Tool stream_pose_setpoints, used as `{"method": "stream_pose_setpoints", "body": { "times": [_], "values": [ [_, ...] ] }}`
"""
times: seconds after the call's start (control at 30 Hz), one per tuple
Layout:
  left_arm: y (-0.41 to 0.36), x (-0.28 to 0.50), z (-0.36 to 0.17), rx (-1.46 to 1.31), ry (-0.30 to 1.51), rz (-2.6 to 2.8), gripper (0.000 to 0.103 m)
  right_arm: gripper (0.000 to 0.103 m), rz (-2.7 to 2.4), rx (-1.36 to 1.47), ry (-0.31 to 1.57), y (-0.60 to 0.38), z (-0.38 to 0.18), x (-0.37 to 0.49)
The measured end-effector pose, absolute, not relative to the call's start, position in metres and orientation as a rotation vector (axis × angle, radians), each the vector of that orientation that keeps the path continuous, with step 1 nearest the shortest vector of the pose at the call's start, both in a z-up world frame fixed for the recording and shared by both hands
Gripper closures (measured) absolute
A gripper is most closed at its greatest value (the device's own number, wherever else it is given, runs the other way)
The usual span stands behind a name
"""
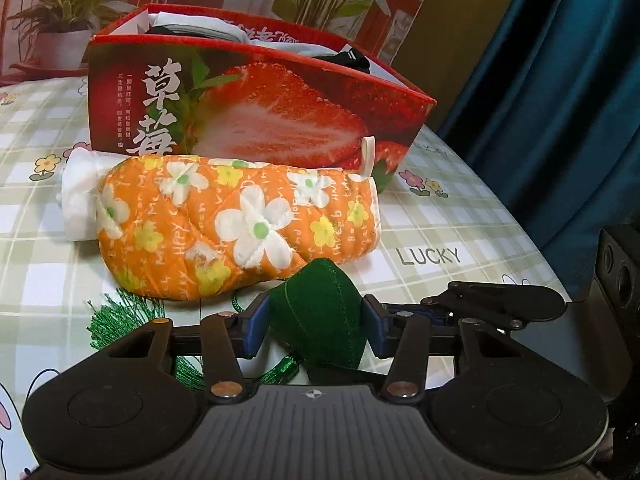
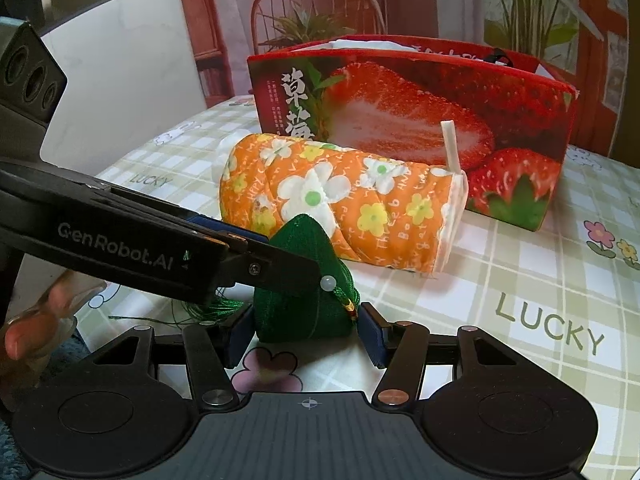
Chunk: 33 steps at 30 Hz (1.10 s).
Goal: Organize soft objects
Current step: 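Lift the green plush into the red box and open both tools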
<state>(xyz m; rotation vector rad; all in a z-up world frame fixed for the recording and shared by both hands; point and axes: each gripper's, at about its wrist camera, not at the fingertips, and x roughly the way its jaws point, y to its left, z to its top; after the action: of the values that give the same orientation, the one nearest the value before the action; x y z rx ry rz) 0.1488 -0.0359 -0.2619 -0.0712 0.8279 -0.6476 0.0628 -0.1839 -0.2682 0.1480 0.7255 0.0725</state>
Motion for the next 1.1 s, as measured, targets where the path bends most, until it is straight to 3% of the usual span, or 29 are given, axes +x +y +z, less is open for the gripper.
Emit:
{"method": "stream_pose_setpoints", "body": {
  "times": [0.27, 0.8, 1.1],
  "values": [
    [-0.032, 0.146, -0.224, -0.077, 0.732, -0.664, 0.053, 0.054, 0.095, 0.166, 0.644, -0.187, -0.246, 0.059],
    [-0.035, 0.208, -0.07, -0.044, 0.395, -0.661, 0.053, 0.053, 0.105, -0.025, 0.367, -0.215, -0.092, 0.133],
    [-0.054, 0.245, -0.037, -0.033, 0.293, -0.646, 0.053, 0.053, 0.045, -0.169, 0.263, -0.229, -0.043, 0.185]
  ]
}}
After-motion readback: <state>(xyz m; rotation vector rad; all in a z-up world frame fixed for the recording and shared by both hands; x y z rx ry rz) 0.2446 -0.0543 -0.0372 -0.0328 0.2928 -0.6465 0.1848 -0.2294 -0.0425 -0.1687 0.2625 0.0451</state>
